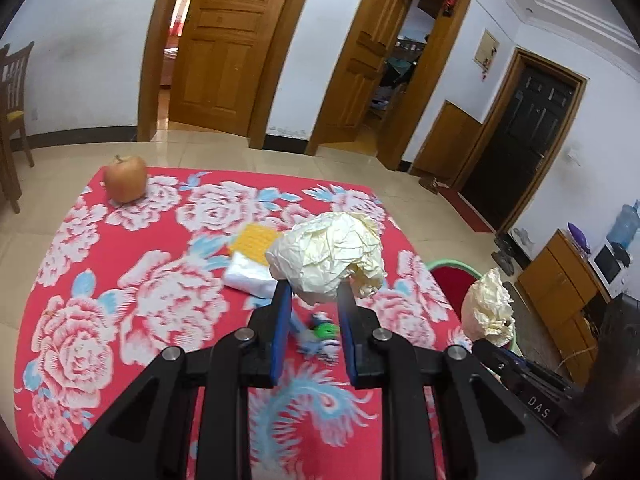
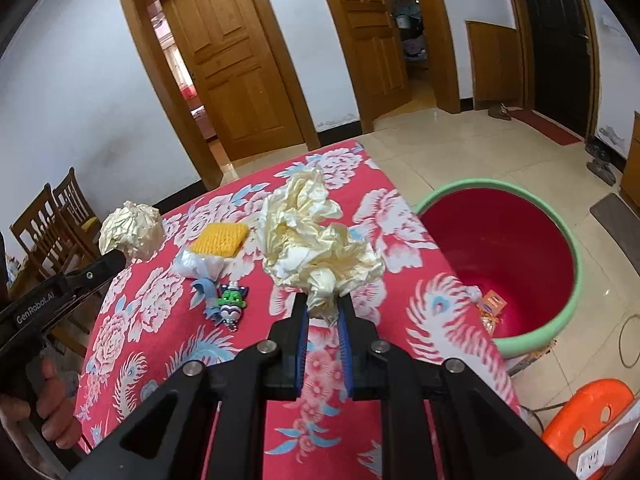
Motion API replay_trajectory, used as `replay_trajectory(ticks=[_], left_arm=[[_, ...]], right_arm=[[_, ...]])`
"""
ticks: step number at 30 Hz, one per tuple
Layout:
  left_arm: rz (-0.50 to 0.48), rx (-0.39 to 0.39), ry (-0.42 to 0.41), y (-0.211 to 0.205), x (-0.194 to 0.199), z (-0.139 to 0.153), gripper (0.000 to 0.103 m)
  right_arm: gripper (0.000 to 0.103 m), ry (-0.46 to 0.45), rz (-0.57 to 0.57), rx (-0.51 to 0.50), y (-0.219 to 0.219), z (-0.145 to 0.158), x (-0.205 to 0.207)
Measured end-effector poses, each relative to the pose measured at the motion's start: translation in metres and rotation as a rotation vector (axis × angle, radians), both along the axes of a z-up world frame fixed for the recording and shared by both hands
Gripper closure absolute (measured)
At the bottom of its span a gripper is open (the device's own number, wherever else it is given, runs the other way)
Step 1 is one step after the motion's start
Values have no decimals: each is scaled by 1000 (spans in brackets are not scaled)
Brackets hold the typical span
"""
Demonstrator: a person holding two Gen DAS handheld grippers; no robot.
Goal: Collect trash
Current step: 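Carry both crumpled papers over the red bin with both grippers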
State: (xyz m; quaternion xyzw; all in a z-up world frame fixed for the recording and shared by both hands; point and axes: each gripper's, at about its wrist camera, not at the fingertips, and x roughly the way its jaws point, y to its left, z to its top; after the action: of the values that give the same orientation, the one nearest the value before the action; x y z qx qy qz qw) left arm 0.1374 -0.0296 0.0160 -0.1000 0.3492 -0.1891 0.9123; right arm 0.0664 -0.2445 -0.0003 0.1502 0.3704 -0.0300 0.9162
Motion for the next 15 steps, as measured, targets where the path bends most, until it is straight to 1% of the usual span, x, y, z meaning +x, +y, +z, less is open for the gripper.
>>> replay_trajectory(ticks=[5, 8, 15], left_arm=[[-45, 22, 6, -27, -1, 0, 81], [-52, 32, 11, -39, -3, -1, 81], [-74, 53, 37, -64, 0, -6, 81]], right_arm=[[87, -9, -35, 17, -16, 2, -11], [87, -4, -54, 34, -28, 1, -17], [86, -3, -102, 29, -60, -5, -25]])
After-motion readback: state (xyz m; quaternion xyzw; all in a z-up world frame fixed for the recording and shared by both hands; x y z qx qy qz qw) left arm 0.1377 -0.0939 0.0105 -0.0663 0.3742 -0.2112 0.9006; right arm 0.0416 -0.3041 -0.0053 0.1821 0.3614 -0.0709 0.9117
